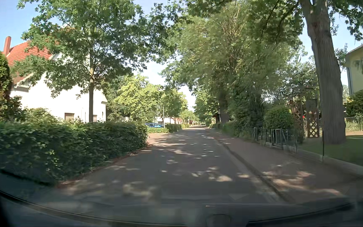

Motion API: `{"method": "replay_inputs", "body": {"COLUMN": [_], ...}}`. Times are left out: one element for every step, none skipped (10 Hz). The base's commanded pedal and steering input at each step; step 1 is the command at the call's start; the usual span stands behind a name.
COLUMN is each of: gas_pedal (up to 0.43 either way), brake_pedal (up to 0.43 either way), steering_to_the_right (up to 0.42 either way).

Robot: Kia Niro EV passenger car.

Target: Follow the waypoints while adhering to traffic rules and regulations

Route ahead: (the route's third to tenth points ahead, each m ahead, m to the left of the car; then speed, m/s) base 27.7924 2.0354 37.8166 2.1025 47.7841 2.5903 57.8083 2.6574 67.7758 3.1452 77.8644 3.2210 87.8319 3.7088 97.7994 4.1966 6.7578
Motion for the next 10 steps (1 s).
{"method": "replay_inputs", "body": {"gas_pedal": [0.13,0.13,0.138,0.138,0.138,0.138,0.138,0.138,0.138,0.138], "brake_pedal": [0.006,0.006,0.006,0.006,0.006,0.006,0.006,0.006,0.006,0.006], "steering_to_the_right": [-0.003,-0.003,-0.005,-0.006,-0.006,-0.006,-0.006,-0.005,-0.004,-0.002]}}
